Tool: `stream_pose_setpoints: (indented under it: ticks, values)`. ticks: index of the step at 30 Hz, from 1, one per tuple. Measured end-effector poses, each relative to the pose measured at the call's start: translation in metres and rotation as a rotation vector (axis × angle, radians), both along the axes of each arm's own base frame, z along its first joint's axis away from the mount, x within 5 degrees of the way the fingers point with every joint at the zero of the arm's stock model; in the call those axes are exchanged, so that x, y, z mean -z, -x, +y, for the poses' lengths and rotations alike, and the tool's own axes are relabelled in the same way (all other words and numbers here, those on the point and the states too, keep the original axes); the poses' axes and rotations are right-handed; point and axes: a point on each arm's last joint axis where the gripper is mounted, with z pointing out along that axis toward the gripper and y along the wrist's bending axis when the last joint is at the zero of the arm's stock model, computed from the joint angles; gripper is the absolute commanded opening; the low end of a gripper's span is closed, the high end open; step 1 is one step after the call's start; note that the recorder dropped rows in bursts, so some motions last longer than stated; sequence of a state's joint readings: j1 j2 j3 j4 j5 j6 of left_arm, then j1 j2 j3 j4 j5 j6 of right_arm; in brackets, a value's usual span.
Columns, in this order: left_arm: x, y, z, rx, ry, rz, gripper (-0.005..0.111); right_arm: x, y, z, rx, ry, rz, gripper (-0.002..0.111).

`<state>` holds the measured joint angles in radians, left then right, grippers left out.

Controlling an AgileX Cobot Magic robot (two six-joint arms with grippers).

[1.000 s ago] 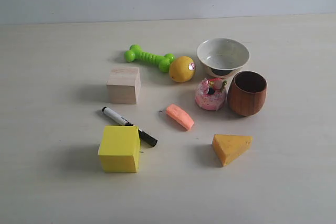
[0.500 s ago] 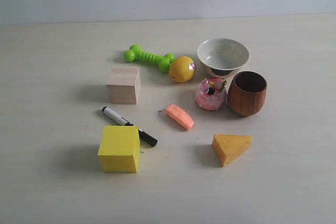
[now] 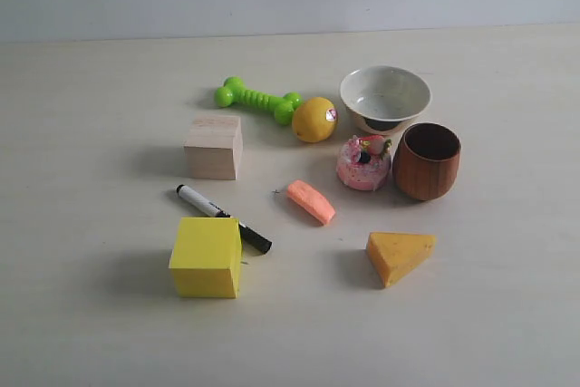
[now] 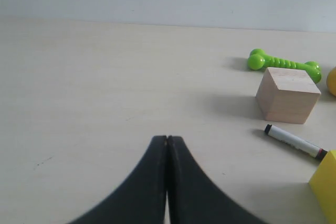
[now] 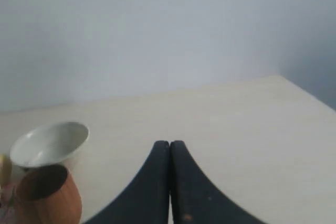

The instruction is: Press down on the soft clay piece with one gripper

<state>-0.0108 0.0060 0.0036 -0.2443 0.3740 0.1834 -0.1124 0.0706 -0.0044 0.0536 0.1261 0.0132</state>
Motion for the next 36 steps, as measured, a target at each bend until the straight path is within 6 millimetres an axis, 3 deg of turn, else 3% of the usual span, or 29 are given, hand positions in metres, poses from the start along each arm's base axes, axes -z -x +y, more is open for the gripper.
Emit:
stream_pose_setpoints:
  ticks: [6,14,21,23,28,30,36]
  values:
    - [0.0,0.0,0.0,0.0,0.0,0.0,0.0,-0.019,0.0,-0.001,0.011,0.024,-0.211,0.0]
    - [0.0,0.0,0.0,0.0,0.0,0.0,0.0,-0.024,0.001,-0.001,0.014,0.03,-0.266,0.0]
    - [0.0,0.0,0.0,0.0,0.0,0.0,0.0,-0.056,0.012,-0.002,0.013,-0.026,-0.642,0.0]
    - [0.0,0.0,0.0,0.0,0.0,0.0,0.0,-0.063,0.013,-0.001,0.008,-0.049,-0.632,0.0]
    - [0.0,0.0,0.0,0.0,0.0,0.0,0.0,-0.121,0.008,0.0,-0.002,-0.046,-0.513,0.0]
    - [0.0,0.0,0.0,0.0,0.0,0.0,0.0,-0.135,0.002,-0.001,-0.002,-0.041,-0.474,0.0]
    - [0.0,0.0,0.0,0.0,0.0,0.0,0.0,-0.155,-0.024,-0.001,-0.024,-0.06,-0.294,0.0]
